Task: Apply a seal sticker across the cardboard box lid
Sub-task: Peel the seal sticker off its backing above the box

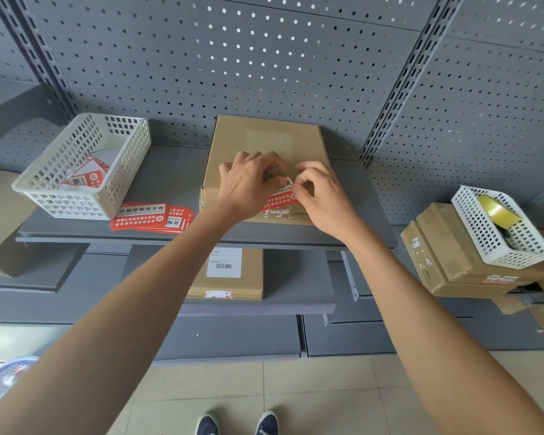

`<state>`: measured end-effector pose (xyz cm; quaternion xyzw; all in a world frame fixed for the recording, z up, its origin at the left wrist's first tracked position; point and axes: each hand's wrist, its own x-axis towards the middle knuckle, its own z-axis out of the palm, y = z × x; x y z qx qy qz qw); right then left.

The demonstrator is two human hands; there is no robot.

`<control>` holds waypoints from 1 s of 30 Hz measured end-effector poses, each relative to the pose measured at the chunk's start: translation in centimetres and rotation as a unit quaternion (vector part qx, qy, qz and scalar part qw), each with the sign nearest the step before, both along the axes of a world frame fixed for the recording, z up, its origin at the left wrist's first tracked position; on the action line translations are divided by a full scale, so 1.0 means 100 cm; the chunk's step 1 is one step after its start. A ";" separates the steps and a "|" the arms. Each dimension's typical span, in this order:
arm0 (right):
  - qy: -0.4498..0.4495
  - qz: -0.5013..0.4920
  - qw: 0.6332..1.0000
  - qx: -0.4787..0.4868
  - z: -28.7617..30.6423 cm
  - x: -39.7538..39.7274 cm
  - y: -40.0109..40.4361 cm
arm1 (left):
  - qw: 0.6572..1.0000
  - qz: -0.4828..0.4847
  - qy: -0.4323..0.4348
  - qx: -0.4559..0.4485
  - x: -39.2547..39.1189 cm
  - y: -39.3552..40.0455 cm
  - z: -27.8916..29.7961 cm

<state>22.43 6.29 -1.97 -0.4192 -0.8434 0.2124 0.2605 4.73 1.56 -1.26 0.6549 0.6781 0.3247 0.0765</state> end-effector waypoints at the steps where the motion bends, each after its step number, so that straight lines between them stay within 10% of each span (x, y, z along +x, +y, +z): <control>1: 0.002 0.000 1.000 0.001 -0.001 0.000 0.000 | 1.000 -0.002 0.001 0.001 -0.001 0.000 0.000; 30: 0.116 -0.032 0.993 0.019 -0.004 -0.016 -0.007 | 0.998 -0.027 0.044 0.045 -0.017 -0.014 -0.007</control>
